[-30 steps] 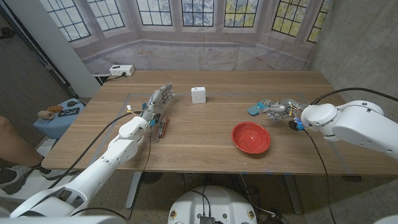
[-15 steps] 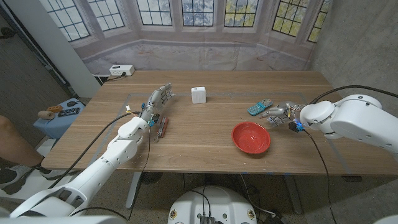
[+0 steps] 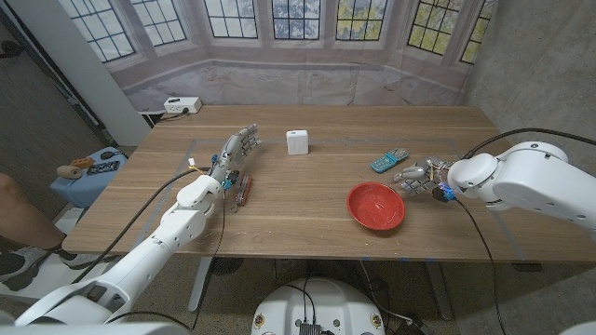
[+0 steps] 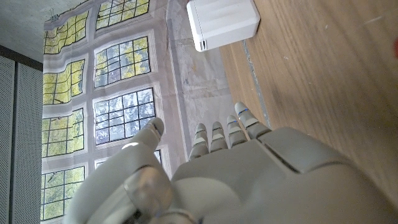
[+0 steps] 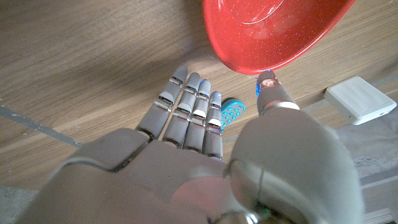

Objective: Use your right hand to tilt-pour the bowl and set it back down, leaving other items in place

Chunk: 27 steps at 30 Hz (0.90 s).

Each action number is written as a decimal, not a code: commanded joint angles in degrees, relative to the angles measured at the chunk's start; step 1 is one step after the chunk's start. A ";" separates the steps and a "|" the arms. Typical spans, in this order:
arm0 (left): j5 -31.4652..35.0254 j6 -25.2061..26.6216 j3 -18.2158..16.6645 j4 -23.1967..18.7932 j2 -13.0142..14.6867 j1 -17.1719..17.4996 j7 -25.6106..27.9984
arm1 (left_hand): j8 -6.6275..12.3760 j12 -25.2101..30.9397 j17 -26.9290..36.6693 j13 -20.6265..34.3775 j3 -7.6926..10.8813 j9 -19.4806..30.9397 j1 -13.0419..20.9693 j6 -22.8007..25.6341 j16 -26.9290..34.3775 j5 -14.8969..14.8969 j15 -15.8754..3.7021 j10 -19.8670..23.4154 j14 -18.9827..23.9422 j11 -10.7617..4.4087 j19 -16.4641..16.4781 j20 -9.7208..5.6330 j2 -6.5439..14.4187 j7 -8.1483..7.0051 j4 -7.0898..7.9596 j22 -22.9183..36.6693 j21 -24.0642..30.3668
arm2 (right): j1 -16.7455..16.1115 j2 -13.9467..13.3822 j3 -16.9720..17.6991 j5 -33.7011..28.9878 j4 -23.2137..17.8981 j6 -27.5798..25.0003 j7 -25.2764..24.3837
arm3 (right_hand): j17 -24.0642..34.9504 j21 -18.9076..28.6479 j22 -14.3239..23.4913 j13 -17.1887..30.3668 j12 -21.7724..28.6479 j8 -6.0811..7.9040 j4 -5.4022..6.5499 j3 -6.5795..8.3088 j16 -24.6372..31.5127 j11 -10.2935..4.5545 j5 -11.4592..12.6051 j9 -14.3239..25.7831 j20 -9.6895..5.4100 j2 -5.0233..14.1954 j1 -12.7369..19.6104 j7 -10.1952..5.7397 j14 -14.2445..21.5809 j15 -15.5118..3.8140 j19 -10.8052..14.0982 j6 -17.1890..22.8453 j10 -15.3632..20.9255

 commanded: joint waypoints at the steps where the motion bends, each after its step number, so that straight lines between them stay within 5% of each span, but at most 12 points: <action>1: -0.31 0.53 -0.24 -1.62 0.40 1.63 1.05 | 0.35 0.34 0.31 0.13 0.17 0.11 -0.37 0.66 0.47 0.20 0.13 0.36 0.70 0.19 0.49 -0.13 -0.18 0.04 -0.19 0.07 -0.36 | 4.05 0.61 -5.03 -1.59 -0.90 -3.90 0.86 | 0.50 0.30 0.35 0.51 0.63 0.08 0.33 0.01 0.68 -0.13 0.34 0.25 -0.08 0.09 1.05 -0.17 1.00 -0.44 0.88 1.03 1.19; 12: -0.59 0.62 -0.33 -2.20 0.57 2.52 1.23 | 0.49 0.46 0.31 0.14 0.25 0.13 -0.48 1.30 0.55 0.22 0.15 0.75 1.16 0.14 0.68 -0.01 -0.16 0.13 -0.26 0.08 -0.59 | 8.90 1.99 -11.15 -5.45 -1.05 -7.33 2.37 | 1.19 0.50 0.41 1.23 1.52 0.30 0.34 -0.17 1.52 -0.71 0.46 0.38 -0.23 0.25 1.96 -0.29 2.20 -1.46 1.41 2.34 2.28; 27: -0.50 1.33 -0.24 -3.47 0.83 3.15 2.07 | 0.60 0.60 0.21 0.15 0.51 0.16 -0.32 2.14 0.62 0.29 0.10 1.32 1.98 0.17 1.37 0.10 -0.13 0.14 -0.72 0.10 -0.81 | 10.36 4.16 -14.20 -8.37 -0.77 -10.20 2.65 | 2.13 0.89 0.49 2.29 2.99 0.55 0.32 -0.22 2.62 -1.38 0.63 0.76 -0.55 0.61 3.46 -0.88 3.80 -2.51 2.45 3.84 3.80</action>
